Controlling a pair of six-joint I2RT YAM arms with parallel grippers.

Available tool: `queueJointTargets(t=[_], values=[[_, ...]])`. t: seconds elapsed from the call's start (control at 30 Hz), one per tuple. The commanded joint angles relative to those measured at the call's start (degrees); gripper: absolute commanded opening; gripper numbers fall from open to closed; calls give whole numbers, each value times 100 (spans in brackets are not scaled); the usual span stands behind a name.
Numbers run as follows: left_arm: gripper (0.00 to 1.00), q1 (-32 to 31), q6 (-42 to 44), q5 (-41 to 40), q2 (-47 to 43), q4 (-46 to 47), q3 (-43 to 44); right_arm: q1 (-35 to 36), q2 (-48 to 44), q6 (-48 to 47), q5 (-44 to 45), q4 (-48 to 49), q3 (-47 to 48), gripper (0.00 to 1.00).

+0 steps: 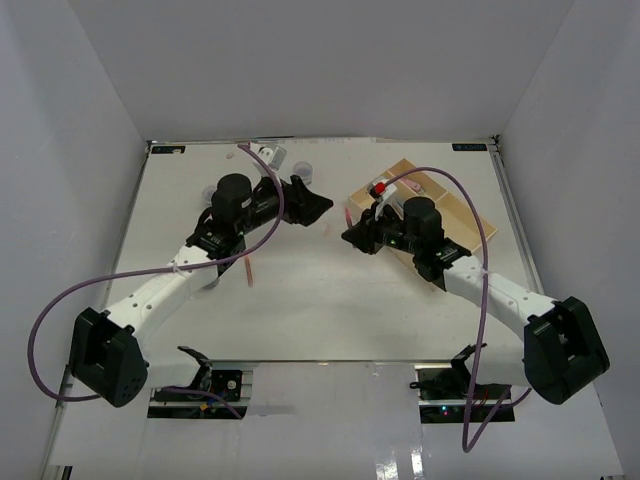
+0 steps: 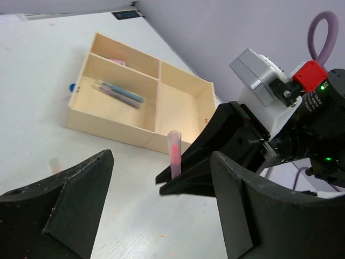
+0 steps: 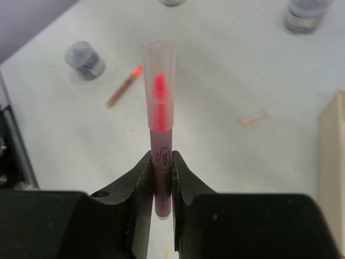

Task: Sort the stationery into containers
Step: Place the pen in the storage box.

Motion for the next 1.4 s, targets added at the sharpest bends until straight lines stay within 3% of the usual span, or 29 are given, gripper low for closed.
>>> queueJointTargets(t=[0.0, 0.13, 0.27, 0.47, 0.8, 1.07, 1.37], values=[[85, 262, 145, -757, -382, -597, 211, -312, 166, -413, 820, -599, 265, 8], [92, 746, 198, -1179, -496, -1318, 97, -611, 709, -1245, 1681, -1504, 1141, 8], [95, 1124, 400, -1698, -461, -2110, -52, -875, 1212, -1757, 2323, -1804, 1732, 8], [95, 1283, 787, -2321, -795, -2015, -824, -1297, 2125, -2276, 2324, -2129, 2688, 14], [95, 1301, 1112, -2903, -769, -2164, -782, -1411, 3471, -2453, 2315, -2885, 3579, 34], [96, 1301, 1007, -2982, -751, -2234, -765, -1385, 3094, -2321, 2324, -3140, 3623, 54], [98, 1301, 278, -3228, -602, -3068, -520, -929, 1067, -1847, 2579, -3009, 2676, 81]])
